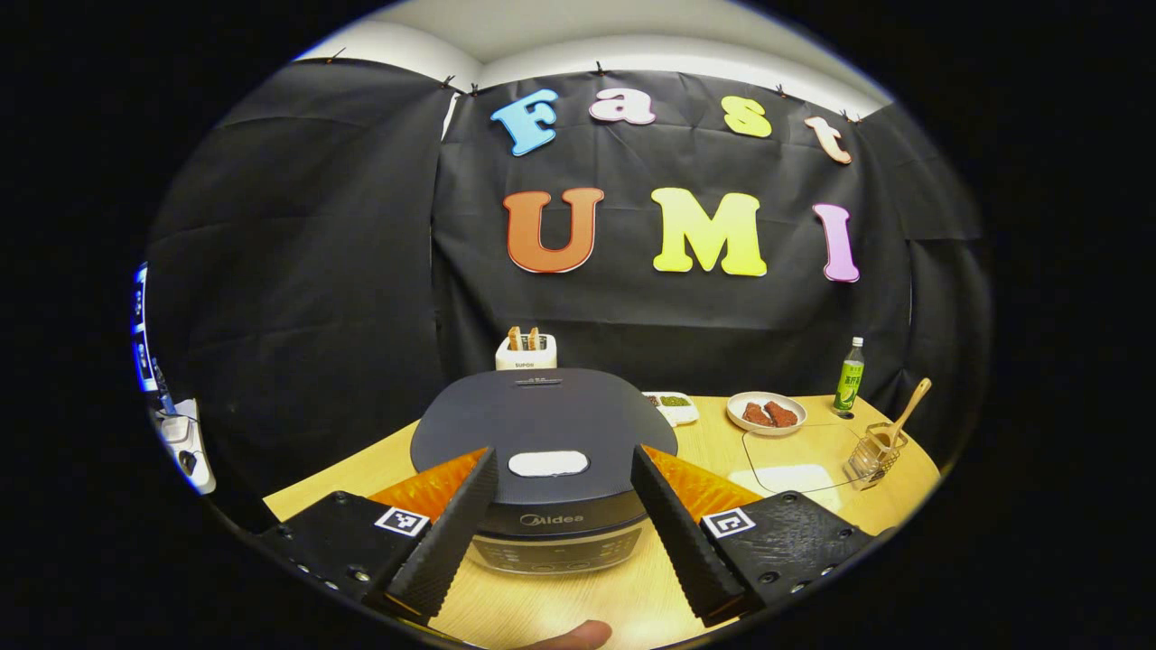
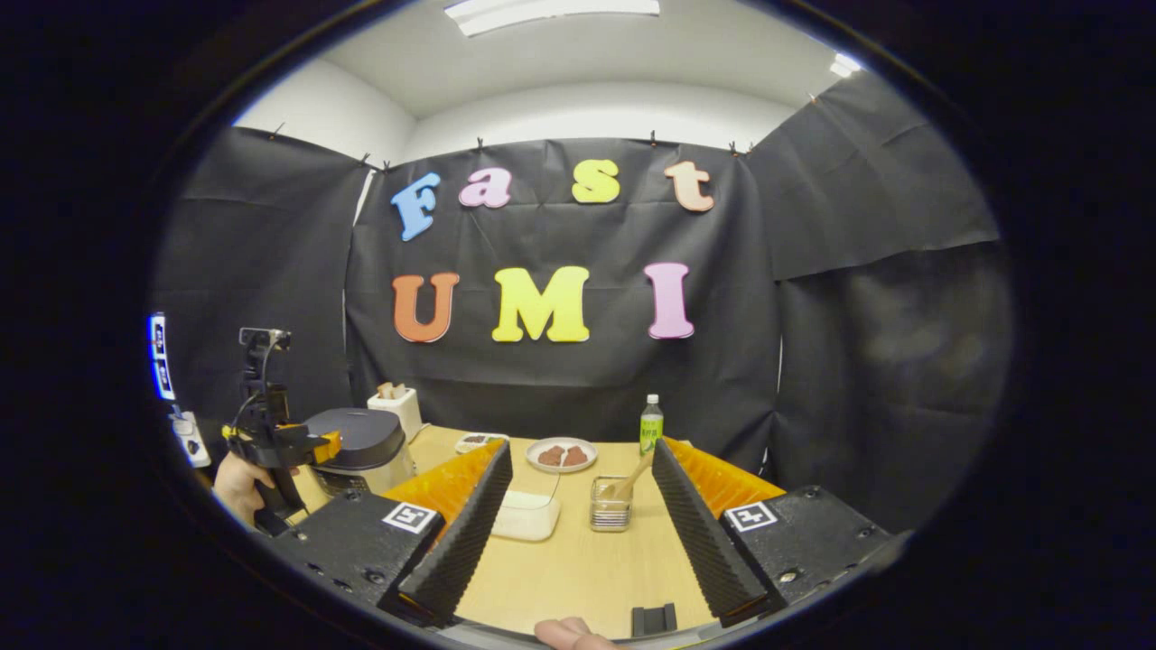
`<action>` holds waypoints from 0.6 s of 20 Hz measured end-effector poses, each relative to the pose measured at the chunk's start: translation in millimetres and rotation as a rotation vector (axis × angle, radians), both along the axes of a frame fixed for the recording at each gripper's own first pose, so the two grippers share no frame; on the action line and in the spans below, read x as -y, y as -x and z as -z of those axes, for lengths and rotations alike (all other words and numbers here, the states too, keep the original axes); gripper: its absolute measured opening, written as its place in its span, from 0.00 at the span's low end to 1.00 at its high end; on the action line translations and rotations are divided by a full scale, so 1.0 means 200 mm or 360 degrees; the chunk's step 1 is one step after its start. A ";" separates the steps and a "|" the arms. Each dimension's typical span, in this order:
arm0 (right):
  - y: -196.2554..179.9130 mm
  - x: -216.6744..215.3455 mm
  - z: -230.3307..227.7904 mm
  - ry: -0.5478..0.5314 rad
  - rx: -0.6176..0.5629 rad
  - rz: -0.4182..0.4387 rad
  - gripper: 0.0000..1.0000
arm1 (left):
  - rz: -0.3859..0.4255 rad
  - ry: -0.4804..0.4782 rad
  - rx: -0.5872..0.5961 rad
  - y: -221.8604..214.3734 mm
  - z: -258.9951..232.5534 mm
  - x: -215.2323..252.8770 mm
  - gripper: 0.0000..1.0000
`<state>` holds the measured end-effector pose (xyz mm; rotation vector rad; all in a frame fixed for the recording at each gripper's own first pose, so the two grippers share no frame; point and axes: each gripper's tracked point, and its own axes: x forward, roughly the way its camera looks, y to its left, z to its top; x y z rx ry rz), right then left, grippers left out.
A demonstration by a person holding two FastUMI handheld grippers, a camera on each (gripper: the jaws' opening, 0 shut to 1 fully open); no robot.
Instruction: Close the left gripper, press the button to open the rice cooker; take a wooden spoon from the chopstick holder with the right hand, scoop a spoonful of rice and pour it into the rice cooker, then put the wooden spoon back into the chopstick holder.
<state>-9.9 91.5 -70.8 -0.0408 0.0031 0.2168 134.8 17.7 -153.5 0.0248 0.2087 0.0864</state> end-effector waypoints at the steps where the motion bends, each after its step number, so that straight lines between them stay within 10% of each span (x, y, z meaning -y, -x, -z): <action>1: -0.01 0.00 0.00 -0.0003 0.0000 0.0004 1.00 | 0.0008 0.0008 0.0004 0.04 -0.03 0.02 0.95; 12: 0.01 0.15 -0.04 -0.0122 0.0014 0.0066 1.00 | 0.0179 0.0015 0.0159 0.41 -0.38 0.29 0.95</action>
